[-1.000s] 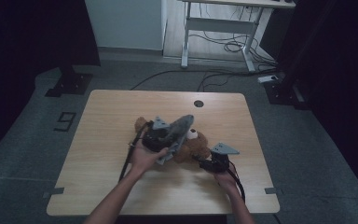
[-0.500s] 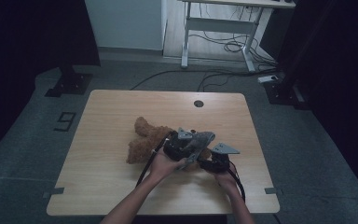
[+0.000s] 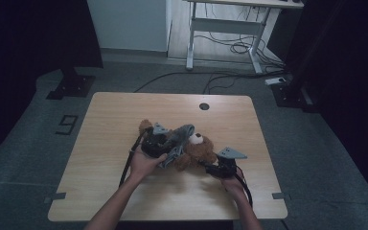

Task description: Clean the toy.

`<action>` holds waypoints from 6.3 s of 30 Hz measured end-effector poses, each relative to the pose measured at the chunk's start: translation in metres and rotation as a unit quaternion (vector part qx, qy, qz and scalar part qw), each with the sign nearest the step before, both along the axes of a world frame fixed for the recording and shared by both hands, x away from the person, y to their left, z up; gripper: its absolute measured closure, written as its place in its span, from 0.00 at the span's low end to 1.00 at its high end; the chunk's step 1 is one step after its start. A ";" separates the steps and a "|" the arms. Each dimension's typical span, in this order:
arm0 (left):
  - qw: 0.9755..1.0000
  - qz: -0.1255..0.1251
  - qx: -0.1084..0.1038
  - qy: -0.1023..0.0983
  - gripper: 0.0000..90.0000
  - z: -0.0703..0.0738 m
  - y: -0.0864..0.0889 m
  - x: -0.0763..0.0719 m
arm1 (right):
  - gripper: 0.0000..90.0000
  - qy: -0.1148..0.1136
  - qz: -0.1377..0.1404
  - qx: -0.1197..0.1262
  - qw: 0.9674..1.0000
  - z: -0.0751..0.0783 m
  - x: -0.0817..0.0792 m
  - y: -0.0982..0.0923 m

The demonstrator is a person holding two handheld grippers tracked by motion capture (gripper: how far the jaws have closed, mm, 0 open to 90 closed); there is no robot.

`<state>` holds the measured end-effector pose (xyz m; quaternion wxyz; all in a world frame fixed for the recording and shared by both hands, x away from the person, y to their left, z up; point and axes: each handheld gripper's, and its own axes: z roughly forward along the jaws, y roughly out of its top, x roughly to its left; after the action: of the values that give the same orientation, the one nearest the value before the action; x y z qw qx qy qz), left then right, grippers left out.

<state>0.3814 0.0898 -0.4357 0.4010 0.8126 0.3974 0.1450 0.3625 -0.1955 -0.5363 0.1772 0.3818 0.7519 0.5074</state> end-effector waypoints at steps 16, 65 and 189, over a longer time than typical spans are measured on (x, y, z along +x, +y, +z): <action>0.995 0.092 -0.018 0.036 0.86 -0.028 0.086 0.007 | 0.50 -0.001 0.002 -0.003 1.000 -0.002 -0.003 0.000; 0.996 0.078 -0.043 0.015 0.86 -0.002 0.095 0.016 | 0.51 0.001 0.006 -0.021 1.000 -0.007 -0.016 -0.005; 0.998 0.056 -0.022 0.026 0.85 -0.014 0.009 0.057 | 0.39 0.036 -0.036 0.000 0.999 -0.002 0.005 -0.013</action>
<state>0.4380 0.0991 -0.4495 0.4000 0.7834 0.4555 0.1372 0.3671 -0.2087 -0.5382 0.1681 0.4263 0.7440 0.4864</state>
